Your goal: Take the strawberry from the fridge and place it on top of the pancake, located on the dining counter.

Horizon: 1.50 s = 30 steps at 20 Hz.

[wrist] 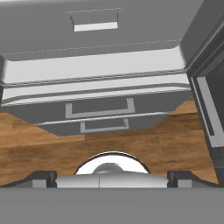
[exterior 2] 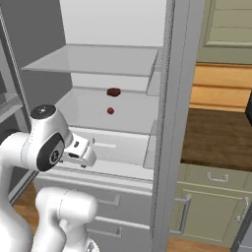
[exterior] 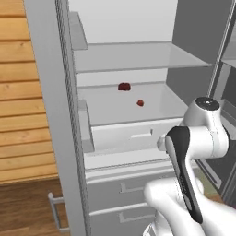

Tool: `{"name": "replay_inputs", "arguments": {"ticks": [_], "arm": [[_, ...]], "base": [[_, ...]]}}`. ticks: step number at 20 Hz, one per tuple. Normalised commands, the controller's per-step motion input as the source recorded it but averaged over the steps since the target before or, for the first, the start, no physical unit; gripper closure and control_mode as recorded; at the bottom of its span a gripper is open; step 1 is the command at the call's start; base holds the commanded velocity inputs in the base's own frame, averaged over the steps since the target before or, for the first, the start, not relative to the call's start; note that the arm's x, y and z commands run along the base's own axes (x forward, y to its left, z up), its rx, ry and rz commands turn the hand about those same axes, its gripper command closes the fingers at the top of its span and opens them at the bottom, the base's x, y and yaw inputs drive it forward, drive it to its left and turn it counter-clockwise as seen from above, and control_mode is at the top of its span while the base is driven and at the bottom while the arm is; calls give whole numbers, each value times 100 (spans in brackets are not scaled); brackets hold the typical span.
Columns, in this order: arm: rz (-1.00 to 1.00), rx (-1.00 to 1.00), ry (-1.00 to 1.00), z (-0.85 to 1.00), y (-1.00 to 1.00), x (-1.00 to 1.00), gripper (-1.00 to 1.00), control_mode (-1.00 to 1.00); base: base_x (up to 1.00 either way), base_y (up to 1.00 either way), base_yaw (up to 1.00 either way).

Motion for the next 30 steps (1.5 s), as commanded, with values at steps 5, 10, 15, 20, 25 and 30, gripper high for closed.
{"name": "replay_inputs", "arguments": {"ticks": [5, 10, 15, 20, 25, 30], "arm": [[0, 0, 0, 0, 0, 0, -100, 100], [0, 0, 0, 0, 0, 0, -100, 100], [0, 0, 0, 0, 0, 0, -100, 100], [0, 0, 0, 0, 0, 0, -100, 100], [0, 0, 0, 0, 0, 0, -100, 100], [5, 0, -11, 8, 2, 14, -100, -100]], "base": [[53, 8, 0], [45, 0, 0], [57, 0, 0], [40, 0, 0], [16, 0, 0], [0, 0, 0]]}}
